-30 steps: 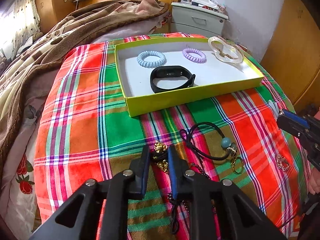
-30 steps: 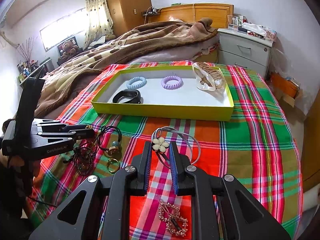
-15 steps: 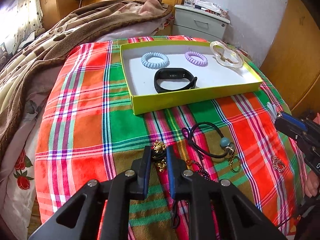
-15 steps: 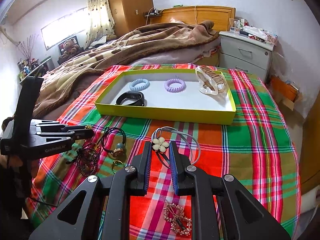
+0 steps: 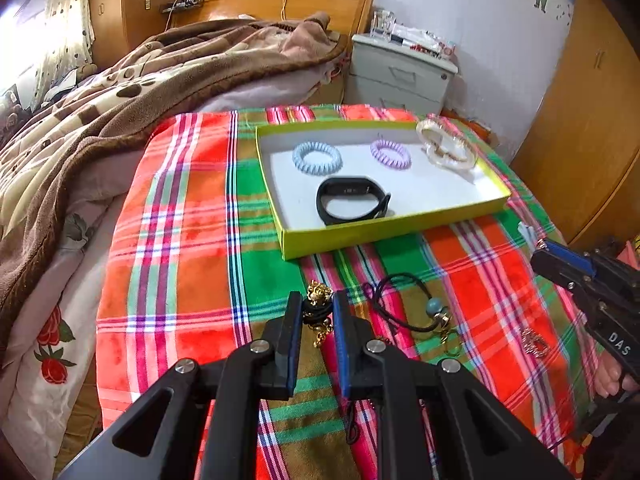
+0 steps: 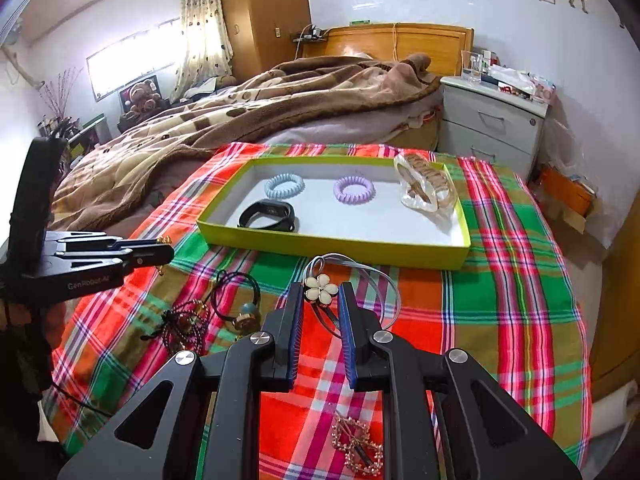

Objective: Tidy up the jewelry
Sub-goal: 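Close the right gripper on the grey flower hair tie while the left gripper grasps the gold charm, then carry the hair tie and gold charm into the box and open both grippers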

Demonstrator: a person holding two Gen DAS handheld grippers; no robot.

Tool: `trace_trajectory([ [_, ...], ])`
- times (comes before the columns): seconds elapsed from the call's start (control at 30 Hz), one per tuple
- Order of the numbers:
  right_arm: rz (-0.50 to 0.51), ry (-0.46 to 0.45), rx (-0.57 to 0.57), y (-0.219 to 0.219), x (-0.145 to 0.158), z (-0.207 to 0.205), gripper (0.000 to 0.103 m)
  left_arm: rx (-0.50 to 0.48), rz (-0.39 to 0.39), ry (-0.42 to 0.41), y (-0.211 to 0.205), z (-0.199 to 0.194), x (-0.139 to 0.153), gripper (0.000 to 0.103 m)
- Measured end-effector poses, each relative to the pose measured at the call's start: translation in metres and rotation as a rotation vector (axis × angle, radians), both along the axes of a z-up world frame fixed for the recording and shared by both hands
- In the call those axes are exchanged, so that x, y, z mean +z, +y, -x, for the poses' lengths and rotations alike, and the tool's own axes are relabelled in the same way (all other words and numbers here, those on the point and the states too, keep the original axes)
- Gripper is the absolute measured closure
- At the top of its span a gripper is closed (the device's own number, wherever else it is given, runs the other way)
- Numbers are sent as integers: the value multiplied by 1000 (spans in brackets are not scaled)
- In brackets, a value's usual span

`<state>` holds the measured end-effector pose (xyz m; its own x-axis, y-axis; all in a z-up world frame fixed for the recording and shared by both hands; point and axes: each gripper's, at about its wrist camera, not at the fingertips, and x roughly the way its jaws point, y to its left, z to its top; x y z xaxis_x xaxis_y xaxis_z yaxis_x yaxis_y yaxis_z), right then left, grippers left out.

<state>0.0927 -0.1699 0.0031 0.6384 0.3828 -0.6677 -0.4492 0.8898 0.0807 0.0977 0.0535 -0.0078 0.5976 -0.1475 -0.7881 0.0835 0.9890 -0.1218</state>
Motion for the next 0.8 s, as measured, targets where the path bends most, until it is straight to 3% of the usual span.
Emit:
trace_trajectory([
  [0.27, 5, -34, 2, 6, 13, -11, 85, 14, 75, -45, 19, -8, 25, 87],
  [0.5, 26, -54, -2, 15, 20, -31, 85, 19, 70, -74, 24, -31, 40, 87],
  [0.8, 49, -19, -38, 21, 10, -82, 85, 13, 103, -35, 21, -83, 37, 87],
])
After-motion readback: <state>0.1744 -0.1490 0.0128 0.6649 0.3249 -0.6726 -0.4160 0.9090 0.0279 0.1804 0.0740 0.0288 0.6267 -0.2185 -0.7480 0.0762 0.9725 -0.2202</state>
